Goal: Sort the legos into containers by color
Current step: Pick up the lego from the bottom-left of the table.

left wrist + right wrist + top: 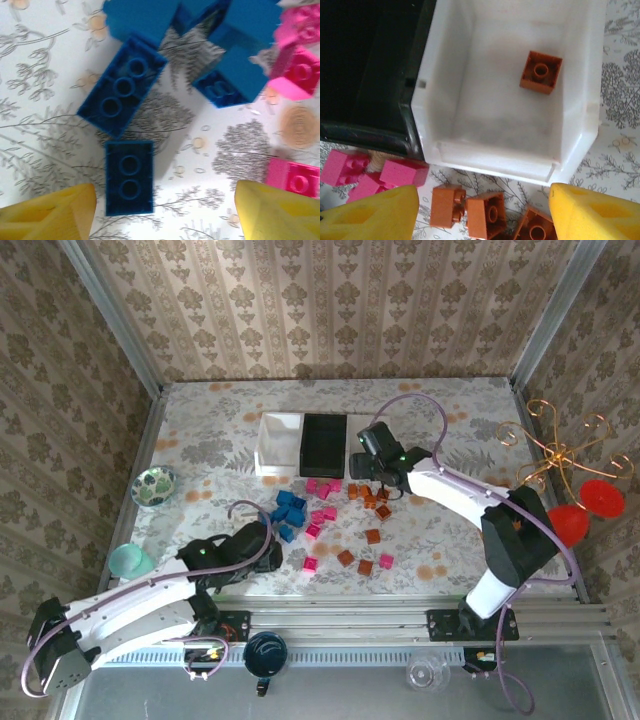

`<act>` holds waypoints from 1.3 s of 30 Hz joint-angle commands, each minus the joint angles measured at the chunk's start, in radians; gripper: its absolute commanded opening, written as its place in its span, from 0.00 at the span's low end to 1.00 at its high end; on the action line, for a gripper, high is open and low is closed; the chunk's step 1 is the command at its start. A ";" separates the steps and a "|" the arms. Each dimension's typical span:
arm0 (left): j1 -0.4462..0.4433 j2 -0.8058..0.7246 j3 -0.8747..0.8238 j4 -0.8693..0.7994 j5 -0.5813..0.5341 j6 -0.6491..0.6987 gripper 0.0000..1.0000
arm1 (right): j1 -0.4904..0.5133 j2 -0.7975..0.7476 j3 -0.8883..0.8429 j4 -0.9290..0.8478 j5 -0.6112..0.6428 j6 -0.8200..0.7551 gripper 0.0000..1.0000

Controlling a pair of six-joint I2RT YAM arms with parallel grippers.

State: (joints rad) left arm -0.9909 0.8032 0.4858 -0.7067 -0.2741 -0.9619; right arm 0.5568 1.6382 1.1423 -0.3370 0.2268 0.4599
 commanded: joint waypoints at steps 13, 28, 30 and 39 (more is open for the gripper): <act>0.109 0.205 -0.058 0.152 0.069 0.108 0.65 | 0.028 -0.213 -0.090 0.039 0.020 0.033 0.72; 0.100 0.143 -0.066 0.100 0.069 0.136 0.32 | 0.025 -0.225 -0.090 0.028 0.028 0.033 0.73; 0.074 0.085 -0.016 0.055 0.045 0.138 0.29 | 0.025 -0.223 -0.090 0.027 0.015 0.035 0.72; 0.319 0.191 0.214 0.342 0.110 0.336 0.25 | 0.028 -0.207 -0.124 0.033 -0.026 0.045 0.73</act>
State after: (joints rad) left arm -0.7494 0.9249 0.6537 -0.5316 -0.2024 -0.7280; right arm 0.5827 1.4265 1.0279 -0.3099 0.2195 0.4835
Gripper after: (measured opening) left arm 0.329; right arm 0.724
